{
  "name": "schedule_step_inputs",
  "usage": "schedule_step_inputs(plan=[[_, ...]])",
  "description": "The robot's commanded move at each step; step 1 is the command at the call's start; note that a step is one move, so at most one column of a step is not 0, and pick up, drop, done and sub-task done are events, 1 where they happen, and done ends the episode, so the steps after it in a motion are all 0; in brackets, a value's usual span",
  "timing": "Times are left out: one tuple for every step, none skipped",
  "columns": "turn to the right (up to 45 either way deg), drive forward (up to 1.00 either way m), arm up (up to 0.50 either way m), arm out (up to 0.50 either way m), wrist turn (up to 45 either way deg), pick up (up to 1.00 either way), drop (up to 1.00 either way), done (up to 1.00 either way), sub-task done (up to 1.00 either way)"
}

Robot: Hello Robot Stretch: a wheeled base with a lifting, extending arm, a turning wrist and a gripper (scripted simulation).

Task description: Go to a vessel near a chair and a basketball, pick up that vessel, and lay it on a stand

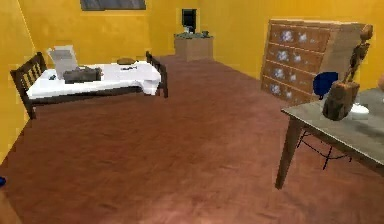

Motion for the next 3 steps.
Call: schedule_step_inputs(plan=[[0.0,1.0,0.0,0.0,0.0,0.0,0.0,0.0,0.0],[-9.0,0.0,0.0,0.0,0.0,0.0,0.0,0.0,0.0],[0.0,0.25,0.0,0.0,0.0,0.0,0.0,0.0,0.0]])
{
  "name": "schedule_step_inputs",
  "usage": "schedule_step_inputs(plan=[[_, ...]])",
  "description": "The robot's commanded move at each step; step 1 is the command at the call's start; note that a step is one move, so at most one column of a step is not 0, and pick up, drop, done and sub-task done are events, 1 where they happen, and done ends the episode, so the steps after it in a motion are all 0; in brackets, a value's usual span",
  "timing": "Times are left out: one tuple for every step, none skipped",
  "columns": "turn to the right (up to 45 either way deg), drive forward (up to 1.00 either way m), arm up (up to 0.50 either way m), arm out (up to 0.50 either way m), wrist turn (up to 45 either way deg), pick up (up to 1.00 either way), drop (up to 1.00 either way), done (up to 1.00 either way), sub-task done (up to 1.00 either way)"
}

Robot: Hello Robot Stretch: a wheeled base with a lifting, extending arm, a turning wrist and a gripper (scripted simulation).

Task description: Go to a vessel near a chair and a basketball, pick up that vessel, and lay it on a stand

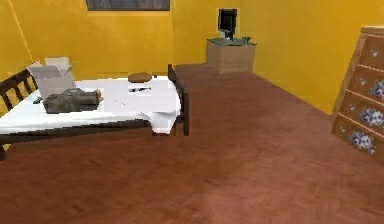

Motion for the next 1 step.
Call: schedule_step_inputs(plan=[[45.0,0.0,0.0,0.0,0.0,0.0,0.0,0.0,0.0]])
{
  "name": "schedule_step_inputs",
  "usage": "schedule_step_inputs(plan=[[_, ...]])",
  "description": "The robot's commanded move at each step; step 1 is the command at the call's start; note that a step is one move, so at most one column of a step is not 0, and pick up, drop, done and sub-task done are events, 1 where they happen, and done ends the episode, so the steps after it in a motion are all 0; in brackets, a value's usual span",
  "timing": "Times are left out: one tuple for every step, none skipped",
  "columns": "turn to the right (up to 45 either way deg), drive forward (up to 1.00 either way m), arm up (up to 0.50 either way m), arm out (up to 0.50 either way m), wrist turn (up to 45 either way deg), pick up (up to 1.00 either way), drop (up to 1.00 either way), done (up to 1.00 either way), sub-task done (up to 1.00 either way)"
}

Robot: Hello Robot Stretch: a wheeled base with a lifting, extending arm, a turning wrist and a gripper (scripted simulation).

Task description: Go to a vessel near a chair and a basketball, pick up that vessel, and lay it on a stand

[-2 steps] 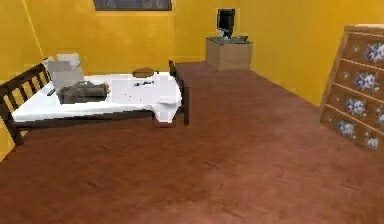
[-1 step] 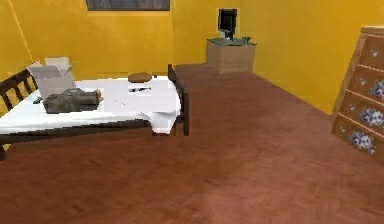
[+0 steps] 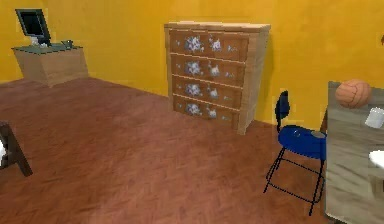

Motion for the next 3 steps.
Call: schedule_step_inputs(plan=[[3.0,0.0,0.0,0.0,0.0,0.0,0.0,0.0,0.0],[27.0,0.0,0.0,0.0,0.0,0.0,0.0,0.0,0.0],[3.0,0.0,0.0,0.0,0.0,0.0,0.0,0.0,0.0]])
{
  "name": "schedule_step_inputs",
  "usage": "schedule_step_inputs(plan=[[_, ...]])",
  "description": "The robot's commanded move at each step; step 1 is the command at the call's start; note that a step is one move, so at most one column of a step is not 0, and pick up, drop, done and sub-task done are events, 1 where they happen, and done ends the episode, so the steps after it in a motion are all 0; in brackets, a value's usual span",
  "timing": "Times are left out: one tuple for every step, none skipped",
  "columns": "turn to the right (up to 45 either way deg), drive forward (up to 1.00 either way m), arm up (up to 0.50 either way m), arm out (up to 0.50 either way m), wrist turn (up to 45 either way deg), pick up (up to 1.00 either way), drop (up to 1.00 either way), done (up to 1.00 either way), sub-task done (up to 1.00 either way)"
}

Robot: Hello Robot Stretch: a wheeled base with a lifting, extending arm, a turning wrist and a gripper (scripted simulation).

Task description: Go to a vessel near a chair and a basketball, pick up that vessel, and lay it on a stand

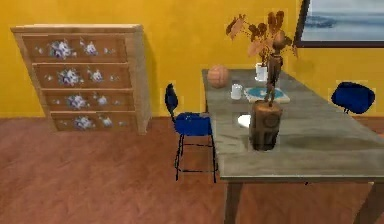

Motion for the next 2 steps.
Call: schedule_step_inputs(plan=[[0.0,0.3,0.0,0.0,0.0,0.0,0.0,0.0,0.0],[-45.0,0.0,0.0,0.0,0.0,0.0,0.0,0.0,0.0]])
